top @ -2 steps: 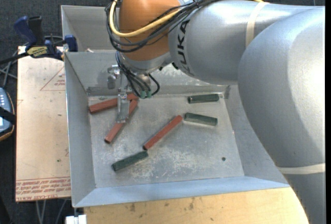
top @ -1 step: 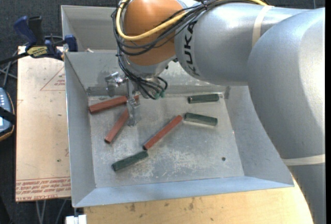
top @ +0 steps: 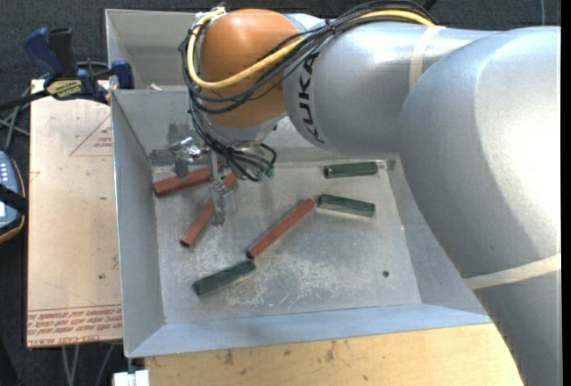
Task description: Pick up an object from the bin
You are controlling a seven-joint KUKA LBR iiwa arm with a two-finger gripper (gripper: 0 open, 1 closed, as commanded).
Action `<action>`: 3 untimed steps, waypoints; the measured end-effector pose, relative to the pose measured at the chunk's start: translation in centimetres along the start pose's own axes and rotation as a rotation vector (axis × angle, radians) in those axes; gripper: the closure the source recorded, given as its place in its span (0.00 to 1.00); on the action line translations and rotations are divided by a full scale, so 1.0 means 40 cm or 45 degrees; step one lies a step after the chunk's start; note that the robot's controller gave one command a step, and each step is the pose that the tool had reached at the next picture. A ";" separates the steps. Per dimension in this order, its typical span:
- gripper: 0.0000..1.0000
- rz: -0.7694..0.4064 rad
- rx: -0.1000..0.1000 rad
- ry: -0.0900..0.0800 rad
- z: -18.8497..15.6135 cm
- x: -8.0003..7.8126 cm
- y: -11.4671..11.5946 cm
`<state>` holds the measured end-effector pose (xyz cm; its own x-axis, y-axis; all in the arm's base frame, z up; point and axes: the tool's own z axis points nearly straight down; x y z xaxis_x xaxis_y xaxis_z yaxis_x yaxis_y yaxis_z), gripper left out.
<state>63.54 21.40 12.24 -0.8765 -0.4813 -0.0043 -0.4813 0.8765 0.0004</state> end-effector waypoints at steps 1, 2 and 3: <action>0.00 -0.320 0.000 0.001 0.094 -0.008 -0.001; 1.00 -0.451 -0.002 0.002 0.129 0.061 -0.016; 1.00 -0.451 -0.002 0.001 0.129 0.061 -0.016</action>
Offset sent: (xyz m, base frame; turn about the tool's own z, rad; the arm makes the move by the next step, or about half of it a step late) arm -0.0186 -0.0179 -0.0524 -0.3583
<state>61.75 19.69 7.07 -0.6553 -0.7554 -0.0035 -0.7554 0.6553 0.0009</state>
